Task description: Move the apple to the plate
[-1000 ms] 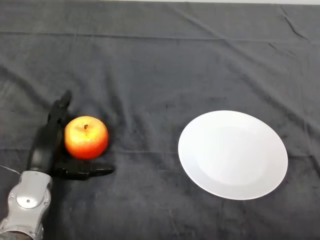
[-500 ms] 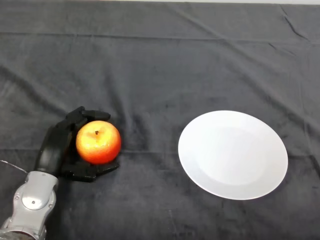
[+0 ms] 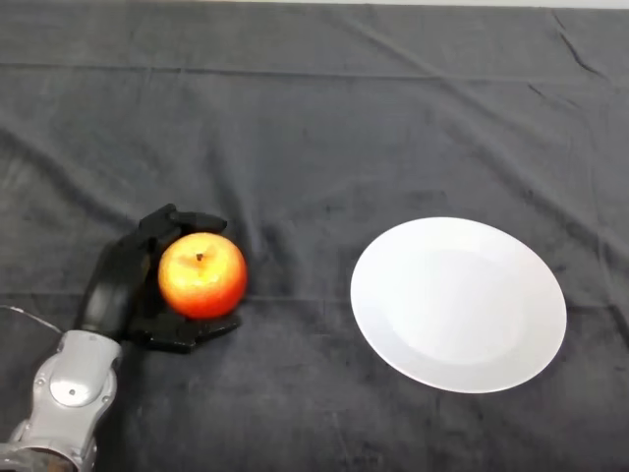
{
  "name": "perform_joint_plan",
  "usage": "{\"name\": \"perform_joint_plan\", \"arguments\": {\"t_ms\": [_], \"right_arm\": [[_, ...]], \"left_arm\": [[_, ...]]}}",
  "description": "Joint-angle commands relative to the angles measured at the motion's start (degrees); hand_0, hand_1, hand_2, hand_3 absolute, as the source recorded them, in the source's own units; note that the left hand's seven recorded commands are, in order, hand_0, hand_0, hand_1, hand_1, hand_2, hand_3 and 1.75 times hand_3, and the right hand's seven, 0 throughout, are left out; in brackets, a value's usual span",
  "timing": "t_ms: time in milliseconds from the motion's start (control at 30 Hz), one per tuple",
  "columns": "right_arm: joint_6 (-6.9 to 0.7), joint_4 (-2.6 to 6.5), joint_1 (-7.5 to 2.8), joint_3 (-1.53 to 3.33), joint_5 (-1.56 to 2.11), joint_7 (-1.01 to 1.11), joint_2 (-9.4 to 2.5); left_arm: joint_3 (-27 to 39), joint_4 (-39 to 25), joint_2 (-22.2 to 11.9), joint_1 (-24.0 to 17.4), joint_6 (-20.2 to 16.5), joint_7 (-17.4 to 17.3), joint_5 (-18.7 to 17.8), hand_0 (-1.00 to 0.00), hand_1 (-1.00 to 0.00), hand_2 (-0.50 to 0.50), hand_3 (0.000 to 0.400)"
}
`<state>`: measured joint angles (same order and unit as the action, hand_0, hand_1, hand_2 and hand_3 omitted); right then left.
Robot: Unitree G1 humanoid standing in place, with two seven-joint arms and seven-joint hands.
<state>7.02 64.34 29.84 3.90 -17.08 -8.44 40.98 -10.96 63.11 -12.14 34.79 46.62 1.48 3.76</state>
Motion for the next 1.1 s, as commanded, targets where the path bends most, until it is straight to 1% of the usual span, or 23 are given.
{"name": "perform_joint_plan", "arguments": {"t_ms": [33, 300, 433, 567, 700, 867, 1000, 1100], "right_arm": [[-0.88, 1.88, -4.71, 1.32, -1.19, 0.72, -2.86], [-0.81, 2.03, -4.63, 1.34, -1.22, 0.70, -2.85], [-0.77, 2.12, -4.59, 1.35, -1.24, 0.69, -2.85], [-0.72, 2.21, -4.54, 1.36, -1.25, 0.67, -2.85], [-0.67, 2.31, -4.49, 1.38, -1.27, 0.66, -2.85], [-0.61, 2.44, -4.43, 1.39, -1.29, 0.64, -2.85], [-0.55, 2.54, -4.38, 1.41, -1.31, 0.63, -2.85], [-0.52, 2.61, -4.34, 1.42, -1.33, 0.61, -2.85]], "left_arm": [[-1.59, -1.67, 0.08, 2.43, 2.16, 1.20, 1.06, -1.00, -0.91, -0.05, 0.400], [-8.22, -1.38, 2.27, 3.74, 5.60, 3.37, 1.33, -1.00, -0.91, -0.05, 0.400], [-13.07, -1.65, 3.23, 3.88, 6.94, 5.61, 1.44, -1.00, -0.91, -0.05, 0.400], [-18.95, -2.60, 3.82, 4.24, 7.53, 8.32, 1.48, -1.00, -0.91, -0.05, 0.400], [-24.55, -3.80, 4.06, 5.33, 7.29, 10.89, 1.81, -1.00, -0.91, -0.05, 0.400], [-30.80, -5.16, 4.40, 7.54, 5.83, 13.53, 2.51, -1.00, -0.91, -0.05, 0.400], [-34.65, -5.76, 4.58, 9.03, 4.34, 14.65, 2.72, -1.00, -0.90, -0.05, 0.400], [-37.21, -6.09, 4.88, 10.21, 2.47, 14.80, 2.42, -1.00, -0.89, -0.06, 0.400]]}}
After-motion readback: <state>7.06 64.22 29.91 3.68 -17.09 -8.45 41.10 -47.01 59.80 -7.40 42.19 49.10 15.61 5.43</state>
